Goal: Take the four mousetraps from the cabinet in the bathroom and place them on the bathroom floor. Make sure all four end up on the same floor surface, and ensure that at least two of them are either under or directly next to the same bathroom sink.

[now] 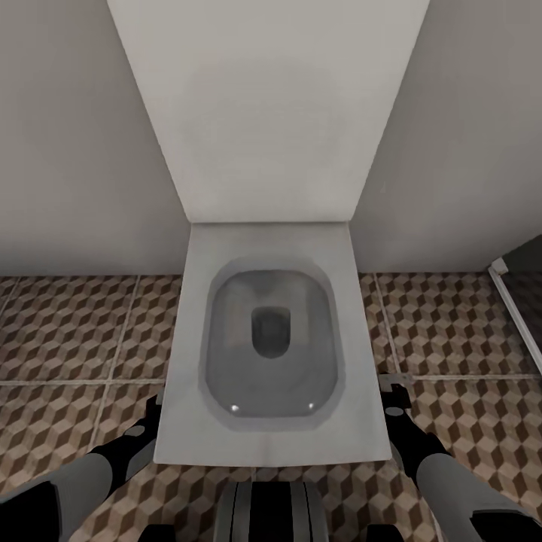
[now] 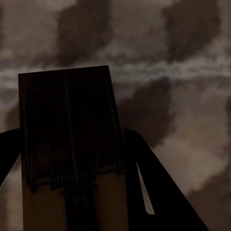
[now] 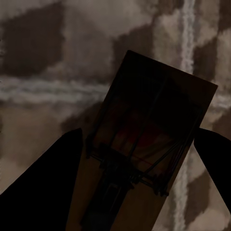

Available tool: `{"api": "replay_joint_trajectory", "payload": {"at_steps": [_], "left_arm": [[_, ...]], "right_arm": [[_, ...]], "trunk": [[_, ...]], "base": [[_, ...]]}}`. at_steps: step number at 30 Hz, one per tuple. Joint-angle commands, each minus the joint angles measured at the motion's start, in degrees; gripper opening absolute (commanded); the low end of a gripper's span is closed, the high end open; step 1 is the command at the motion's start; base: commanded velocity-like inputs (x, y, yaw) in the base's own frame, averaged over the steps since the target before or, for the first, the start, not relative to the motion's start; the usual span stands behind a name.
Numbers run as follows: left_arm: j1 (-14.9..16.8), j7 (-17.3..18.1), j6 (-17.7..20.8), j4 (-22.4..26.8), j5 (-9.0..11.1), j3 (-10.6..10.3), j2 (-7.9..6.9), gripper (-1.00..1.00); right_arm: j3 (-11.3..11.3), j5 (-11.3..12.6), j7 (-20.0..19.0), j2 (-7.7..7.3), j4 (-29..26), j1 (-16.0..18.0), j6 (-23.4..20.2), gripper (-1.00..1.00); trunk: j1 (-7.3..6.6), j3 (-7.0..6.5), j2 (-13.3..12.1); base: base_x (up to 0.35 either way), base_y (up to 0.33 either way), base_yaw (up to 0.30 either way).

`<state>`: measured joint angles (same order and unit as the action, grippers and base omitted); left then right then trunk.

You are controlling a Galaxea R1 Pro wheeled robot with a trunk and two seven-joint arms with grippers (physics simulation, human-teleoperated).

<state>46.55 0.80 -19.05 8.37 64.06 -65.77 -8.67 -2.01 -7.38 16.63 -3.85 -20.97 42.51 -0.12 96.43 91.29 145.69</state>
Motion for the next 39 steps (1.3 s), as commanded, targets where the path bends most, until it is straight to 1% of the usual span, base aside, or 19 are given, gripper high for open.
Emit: {"api": "replay_joint_trajectory", "payload": {"at_steps": [1, 7, 17, 33, 39], "left_arm": [[0.02, 0.08, -0.14, 0.04, 0.45, -0.42, -0.03, -1.00], [0.01, -0.07, -0.04, -0.01, 0.57, -0.41, -0.06, -1.00], [0.03, -0.02, -0.08, -0.02, 0.62, -0.41, -0.19, -1.00], [0.02, 0.07, 0.00, -0.08, 0.57, -0.41, -0.14, -1.00], [0.02, 0.62, 0.44, -0.51, 0.54, -0.46, -0.14, -1.00]], "right_arm": [[-0.20, -0.35, 0.33, -0.02, 0.06, 0.03, -0.02, -1.00], [-0.25, -0.41, 0.33, 0.15, 0.05, 0.03, -0.01, -1.00], [-0.27, -0.44, 0.33, 0.32, 0.05, 0.03, 0.03, -1.00], [-0.43, -0.44, 0.44, 0.42, 0.51, 0.03, 0.32, -1.00], [-0.41, -0.20, 0.35, 0.48, 1.15, 0.03, 0.75, -1.00]], "trunk": [[-0.01, 0.03, 0.01], [-0.01, 0.03, 0.01], [-0.01, 0.03, 0.01], [-0.01, 0.03, 0.01], [-0.01, 0.03, 0.01]], "base": [[0.005, 0.000, 0.000], [0.008, 0.000, 0.000], [0.176, 0.000, 0.000], [0.010, 0.000, 0.000], [0.000, 0.000, 0.000]]}}
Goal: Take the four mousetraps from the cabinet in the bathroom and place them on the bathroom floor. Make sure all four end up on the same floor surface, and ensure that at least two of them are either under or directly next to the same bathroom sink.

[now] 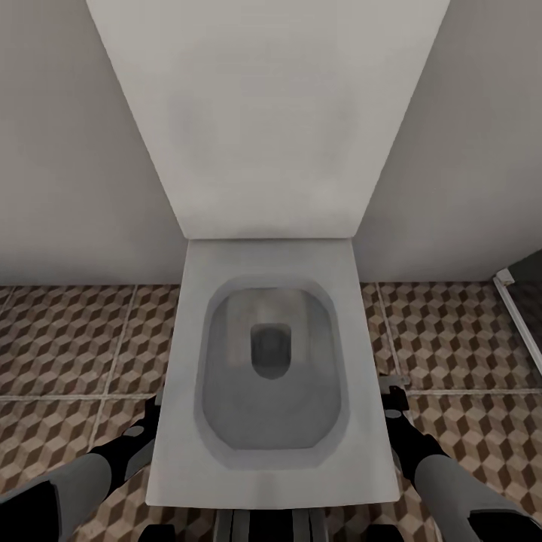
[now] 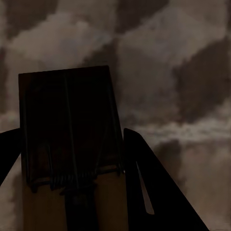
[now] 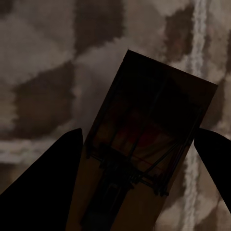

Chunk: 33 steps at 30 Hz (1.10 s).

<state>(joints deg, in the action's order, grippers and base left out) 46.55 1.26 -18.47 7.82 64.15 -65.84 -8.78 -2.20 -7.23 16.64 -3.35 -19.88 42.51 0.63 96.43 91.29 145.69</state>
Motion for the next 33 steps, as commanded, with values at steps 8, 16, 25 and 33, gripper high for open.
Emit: {"api": "replay_joint_trajectory", "payload": {"at_steps": [8, 16, 25, 33], "left_arm": [[0.02, 0.39, 0.21, -0.30, 0.29, -0.67, 0.07, -1.00], [0.03, 0.41, 0.19, -0.53, 0.37, -0.76, 0.11, -1.00], [0.03, 0.41, 0.11, -1.46, 0.85, -0.46, -0.52, -1.00], [0.03, 0.45, 0.15, -2.15, 0.96, -0.35, -0.64, -1.00]], "right_arm": [[-0.24, -0.25, 0.32, -0.10, 3.07, 0.03, 0.96, -1.00], [-0.36, -0.32, 0.16, -0.15, 7.20, 0.03, 3.32, -1.00], [-0.13, -0.33, 0.07, 0.00, 7.77, 0.03, 3.80, -1.00], [-0.11, -0.31, 0.06, 0.01, 8.62, 0.03, 5.13, -1.00]], "trunk": [[-0.01, 0.03, 0.01], [-0.01, 0.03, 0.01], [-0.01, 0.03, 0.01], [-0.01, 0.03, 0.01]], "base": [[0.000, 0.000, 0.000], [0.000, 0.000, 0.000], [0.000, 0.000, 0.000], [0.000, 0.000, 0.000]]}}
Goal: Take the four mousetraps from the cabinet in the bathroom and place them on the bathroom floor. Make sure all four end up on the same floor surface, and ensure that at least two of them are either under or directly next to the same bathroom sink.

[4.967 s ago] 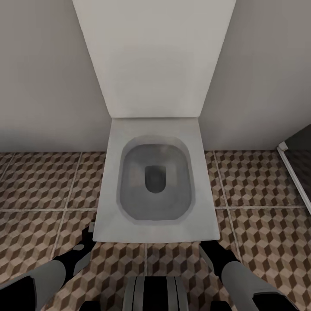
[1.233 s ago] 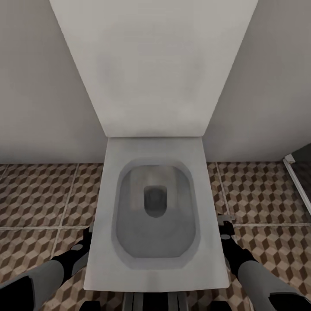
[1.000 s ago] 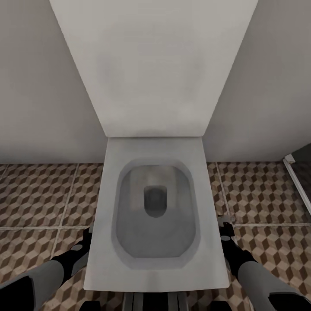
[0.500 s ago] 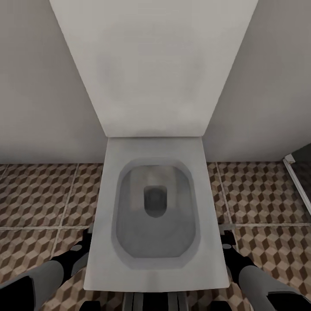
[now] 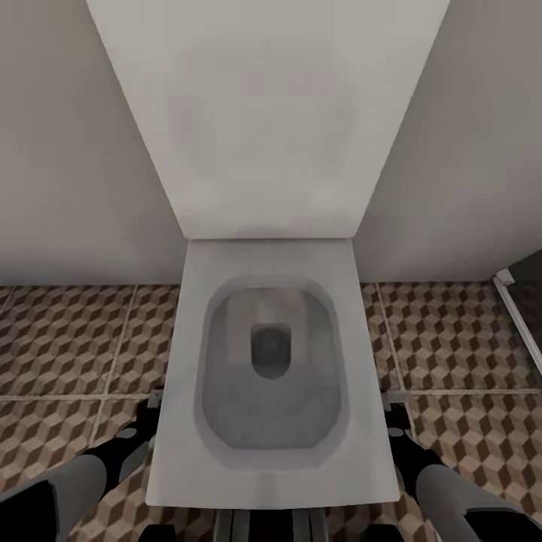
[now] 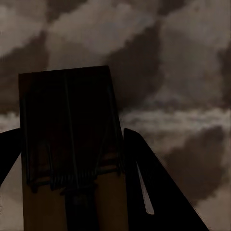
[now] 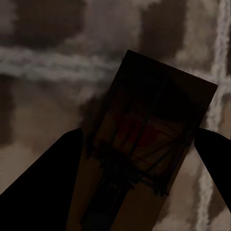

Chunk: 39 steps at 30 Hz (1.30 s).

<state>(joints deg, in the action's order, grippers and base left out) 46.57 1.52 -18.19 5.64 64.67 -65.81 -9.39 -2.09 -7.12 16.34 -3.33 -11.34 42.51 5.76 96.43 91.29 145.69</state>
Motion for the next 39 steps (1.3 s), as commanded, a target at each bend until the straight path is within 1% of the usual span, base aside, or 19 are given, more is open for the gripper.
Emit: {"api": "replay_joint_trajectory", "payload": {"at_steps": [1, 12, 23, 29, 39], "left_arm": [[0.01, 0.20, -0.12, -0.19, 0.45, -0.38, -0.06, -1.00], [0.01, 1.37, -0.10, -1.87, 0.50, -0.37, -0.28, -1.00], [0.01, 1.61, -0.17, -2.80, 0.40, -0.37, -0.24, -1.00], [0.01, 1.63, -0.16, -2.82, 0.37, -0.37, -0.20, -1.00], [0.01, 1.64, -0.17, -2.83, 0.43, -0.31, -0.22, -1.00]], "right_arm": [[-0.24, -0.43, 0.36, -0.01, 0.52, 0.03, 0.38, -1.00], [-0.28, -0.44, 0.36, -0.08, 1.59, 0.03, 1.24, -1.00], [-0.28, -0.43, 0.26, -0.92, 1.92, 0.03, 1.45, -1.00], [-0.23, -0.44, -1.70, -0.97, 3.68, 0.03, 3.41, -1.00], [-0.19, -0.30, -2.99, -1.04, 4.11, 0.03, 3.89, -1.00]], "trunk": [[-0.01, 0.03, 0.01], [-0.01, 0.03, 0.01], [-0.01, 0.03, 0.01], [-0.01, 0.03, 0.01], [-0.01, 0.03, 0.01]], "base": [[0.000, 0.000, 0.000], [0.000, 0.000, 0.000], [0.000, 0.000, 0.000], [0.000, 0.000, 0.000], [0.000, 0.000, 0.000]]}}
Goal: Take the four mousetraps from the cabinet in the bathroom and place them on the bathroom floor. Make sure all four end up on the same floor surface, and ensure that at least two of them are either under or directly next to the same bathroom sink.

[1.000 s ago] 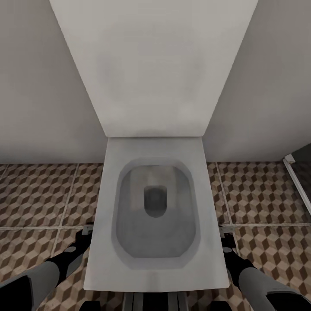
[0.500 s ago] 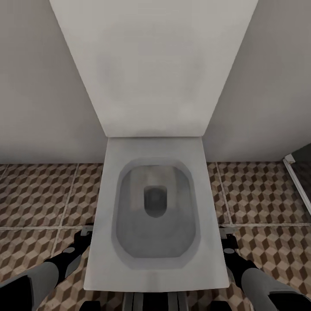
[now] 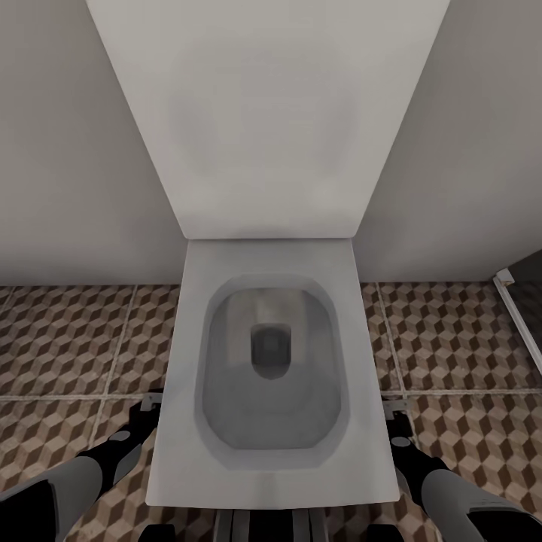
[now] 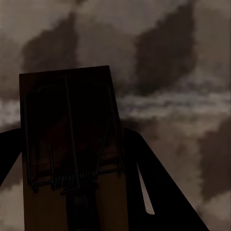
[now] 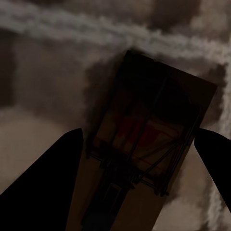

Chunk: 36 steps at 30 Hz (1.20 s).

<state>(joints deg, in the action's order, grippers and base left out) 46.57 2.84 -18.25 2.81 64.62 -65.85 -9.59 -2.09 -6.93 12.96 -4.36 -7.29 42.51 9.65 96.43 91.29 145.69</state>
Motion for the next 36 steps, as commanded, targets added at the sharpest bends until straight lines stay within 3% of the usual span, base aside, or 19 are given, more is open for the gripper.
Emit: {"api": "replay_joint_trajectory", "payload": {"at_steps": [1, 15, 29, 30, 36], "left_arm": [[0.01, 0.32, -0.11, 0.00, 0.49, -0.25, -0.04, -1.00], [0.00, 0.32, -0.11, 0.00, 0.51, -0.24, -0.07, -1.00], [0.01, 0.33, -0.12, 0.00, 0.43, -0.25, -0.05, -1.00], [0.01, 0.33, -0.12, 0.00, 0.43, -0.28, -0.05, -1.00], [0.01, 0.33, -0.12, 0.00, 0.42, -0.27, -0.04, -1.00]], "right_arm": [[-0.19, -0.46, -0.26, -0.03, 0.07, 0.03, 0.01, -1.00], [-0.11, 0.14, -4.60, -0.54, 0.17, 0.03, 0.11, -1.00], [-0.10, 0.25, -5.05, -0.56, 0.17, 0.03, 0.04, -1.00], [-0.10, 0.25, -5.05, -0.56, 0.17, 0.03, 0.03, 1.00], [-0.03, 0.25, -5.05, -0.55, 0.17, 0.03, 0.02, 1.00]], "trunk": [[-0.01, 0.03, 0.01], [-0.01, 0.03, 0.01], [-0.01, 0.03, 0.01], [-0.01, 0.03, 0.01], [-0.01, 0.03, 0.01]], "base": [[0.000, 0.000, 0.000], [0.000, 0.000, 0.000], [0.000, 0.000, 0.000], [0.000, 0.000, 0.000], [0.000, 0.000, 0.000]]}}
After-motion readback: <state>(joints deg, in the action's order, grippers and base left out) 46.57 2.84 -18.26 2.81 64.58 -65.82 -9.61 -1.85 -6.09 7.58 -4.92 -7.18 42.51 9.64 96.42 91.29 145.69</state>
